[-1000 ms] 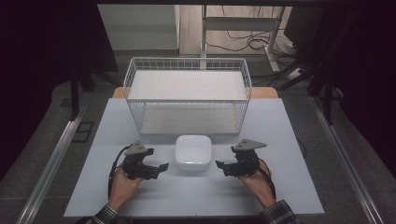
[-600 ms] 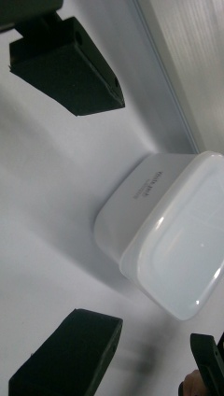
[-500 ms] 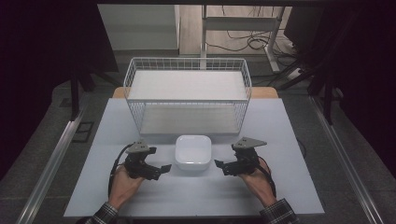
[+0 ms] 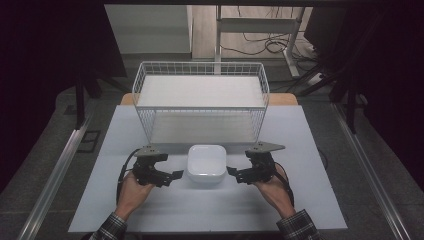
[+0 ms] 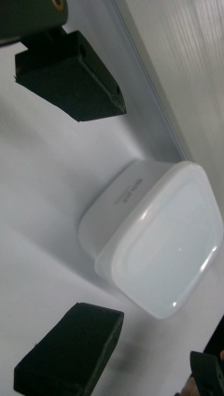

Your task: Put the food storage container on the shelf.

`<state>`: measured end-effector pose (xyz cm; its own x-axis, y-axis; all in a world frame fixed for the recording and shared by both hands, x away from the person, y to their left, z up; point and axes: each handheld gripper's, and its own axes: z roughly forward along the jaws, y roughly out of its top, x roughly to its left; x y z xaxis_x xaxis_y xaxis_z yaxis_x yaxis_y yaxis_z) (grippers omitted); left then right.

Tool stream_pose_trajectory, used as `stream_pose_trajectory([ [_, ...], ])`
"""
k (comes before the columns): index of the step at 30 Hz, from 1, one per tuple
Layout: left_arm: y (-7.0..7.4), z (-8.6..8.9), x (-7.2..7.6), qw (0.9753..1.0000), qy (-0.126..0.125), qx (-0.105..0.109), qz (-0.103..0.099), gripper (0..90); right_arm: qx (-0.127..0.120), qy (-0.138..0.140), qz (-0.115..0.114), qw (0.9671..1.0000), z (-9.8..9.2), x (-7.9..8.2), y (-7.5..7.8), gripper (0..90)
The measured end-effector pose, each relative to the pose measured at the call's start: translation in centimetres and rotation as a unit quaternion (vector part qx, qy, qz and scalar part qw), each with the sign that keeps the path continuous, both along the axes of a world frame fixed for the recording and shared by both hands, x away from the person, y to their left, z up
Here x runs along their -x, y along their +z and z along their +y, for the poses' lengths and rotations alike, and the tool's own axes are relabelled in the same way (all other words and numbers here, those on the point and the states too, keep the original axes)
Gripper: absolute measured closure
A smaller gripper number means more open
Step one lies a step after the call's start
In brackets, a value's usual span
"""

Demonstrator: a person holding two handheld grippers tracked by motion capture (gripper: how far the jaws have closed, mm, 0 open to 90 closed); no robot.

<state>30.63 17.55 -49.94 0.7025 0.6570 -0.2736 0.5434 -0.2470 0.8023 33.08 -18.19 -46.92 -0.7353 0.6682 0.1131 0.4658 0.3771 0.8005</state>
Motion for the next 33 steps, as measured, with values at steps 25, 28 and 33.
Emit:
stream_pose_trajectory([
  [25,0.1,-4.0,-3.7,0.9991,-0.023,-0.032,0.014,18.4,0.03,0.02,0.049,0.9982,4.3,-2.9,-0.5,22.6],
  [28,-0.5,-4.2,-4.2,0.999,-0.024,-0.029,0.023,18.9,0.033,0.021,0.057,0.9976,4.3,-3.0,-0.9,24.7],
  [33,-1.2,-3.7,-4.6,0.998,-0.037,0.011,0.05,23.7,0.009,0.019,0.096,0.9952,3.9,-3.5,-1.5,28.2],
])
